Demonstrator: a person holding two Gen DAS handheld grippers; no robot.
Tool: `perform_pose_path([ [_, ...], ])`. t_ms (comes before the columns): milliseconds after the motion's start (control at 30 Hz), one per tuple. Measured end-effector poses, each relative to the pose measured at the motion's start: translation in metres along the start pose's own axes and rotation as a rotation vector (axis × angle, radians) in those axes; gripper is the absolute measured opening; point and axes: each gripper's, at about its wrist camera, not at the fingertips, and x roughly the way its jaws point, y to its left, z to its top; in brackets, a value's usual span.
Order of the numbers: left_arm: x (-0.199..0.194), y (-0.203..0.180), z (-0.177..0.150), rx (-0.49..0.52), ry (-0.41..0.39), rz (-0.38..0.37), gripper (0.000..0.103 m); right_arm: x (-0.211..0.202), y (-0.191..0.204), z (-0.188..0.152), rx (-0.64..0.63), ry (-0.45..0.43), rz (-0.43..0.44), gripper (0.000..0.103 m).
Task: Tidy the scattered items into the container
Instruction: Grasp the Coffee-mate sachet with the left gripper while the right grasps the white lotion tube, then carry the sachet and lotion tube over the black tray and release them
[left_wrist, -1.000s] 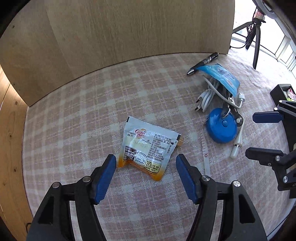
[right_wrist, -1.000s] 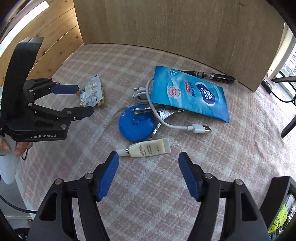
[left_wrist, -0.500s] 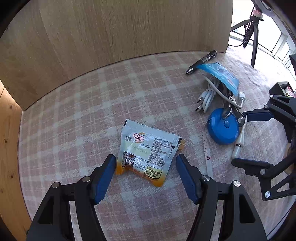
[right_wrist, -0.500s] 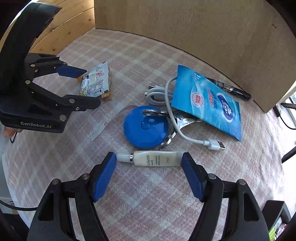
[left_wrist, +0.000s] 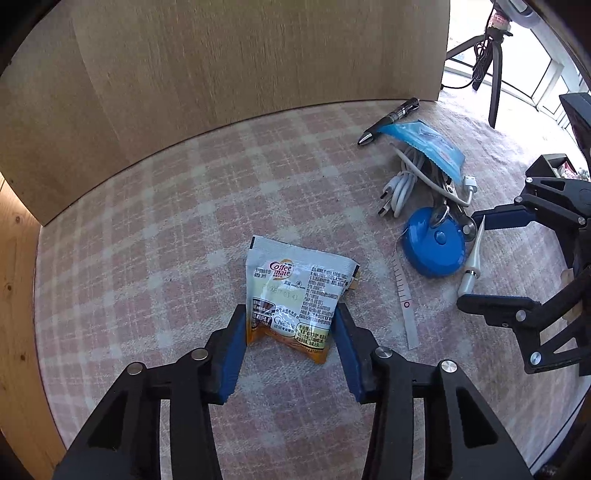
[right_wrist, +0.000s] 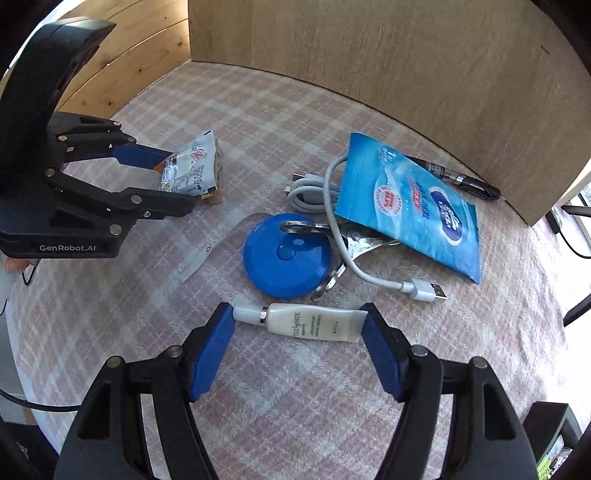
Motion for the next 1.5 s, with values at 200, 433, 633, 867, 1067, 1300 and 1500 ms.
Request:
perform_pose_path([
  [200,-0.011,0.012,-0.007,-0.043,-0.009,0.015,0.041,-0.011,-0.007,-0.001,0.045,-0.015,0.022,0.068],
  [433,-0.042,0.032,-0.010,-0.096,-0.047,0.057,0.041,-0.050,-0.021,-0.004,0.103,-0.065,0.016,0.068],
  [633,-0.067,0.017,-0.004,-0.086,-0.082,0.048,0.041,-0.092,-0.030,-0.023,0.187,-0.087,-0.012,0.068],
  [867,-0.081,-0.051,0.017,-0.004,-0.118,-0.035,0.041,-0.152,-0.048,-0.072,0.315,-0.117,-0.071,0.068],
  [1067,-0.093,-0.132,0.035,0.110,-0.139,-0.133,0.041,-0.202,-0.082,-0.124,0.462,-0.167,-0.145,0.068],
  [1300,-0.103,-0.238,0.055,0.264,-0.168,-0.227,0.041,-0.246,-0.131,-0.205,0.638,-0.174,-0.261,0.068],
  [1500,-0.108,-0.316,0.067,0.367,-0.168,-0.276,0.041,-0.272,-0.174,-0.258,0.764,-0.176,-0.338,0.068],
])
